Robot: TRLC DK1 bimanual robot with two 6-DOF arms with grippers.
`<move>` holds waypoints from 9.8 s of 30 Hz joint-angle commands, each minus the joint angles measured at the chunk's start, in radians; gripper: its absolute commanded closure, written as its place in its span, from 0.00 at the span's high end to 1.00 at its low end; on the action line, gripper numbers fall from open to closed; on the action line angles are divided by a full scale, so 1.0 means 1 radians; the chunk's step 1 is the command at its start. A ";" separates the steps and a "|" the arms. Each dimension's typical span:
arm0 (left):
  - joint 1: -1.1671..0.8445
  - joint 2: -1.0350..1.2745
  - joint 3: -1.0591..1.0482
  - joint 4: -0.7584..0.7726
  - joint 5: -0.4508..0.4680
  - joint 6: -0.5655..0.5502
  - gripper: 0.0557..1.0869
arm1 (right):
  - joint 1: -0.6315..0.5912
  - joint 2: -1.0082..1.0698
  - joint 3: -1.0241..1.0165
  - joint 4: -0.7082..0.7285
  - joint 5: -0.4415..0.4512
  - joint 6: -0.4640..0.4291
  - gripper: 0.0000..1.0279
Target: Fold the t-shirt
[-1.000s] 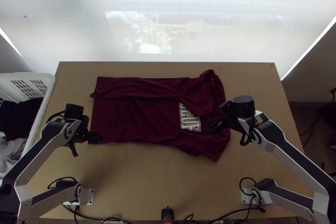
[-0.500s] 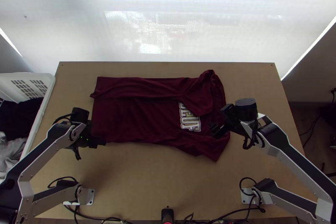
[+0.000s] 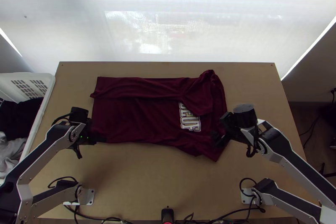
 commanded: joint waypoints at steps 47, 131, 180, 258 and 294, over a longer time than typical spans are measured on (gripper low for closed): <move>0.017 -0.097 0.002 0.078 0.017 0.040 0.03 | 0.237 0.168 -0.192 0.049 0.002 -0.024 0.03; 0.128 0.824 0.971 0.181 0.008 0.123 0.03 | -0.300 1.304 1.338 -0.145 -0.009 -0.220 0.03; 0.146 0.799 0.887 0.028 0.025 -0.041 0.73 | -0.096 0.991 0.809 -0.024 -0.053 -0.126 0.96; -0.148 0.838 1.431 -0.212 0.433 -0.156 0.03 | -0.105 0.820 0.807 -0.072 -0.038 -0.080 0.96; -0.564 1.065 1.566 0.232 0.493 -0.325 0.03 | -0.303 0.470 0.431 -0.152 -0.026 -0.073 0.96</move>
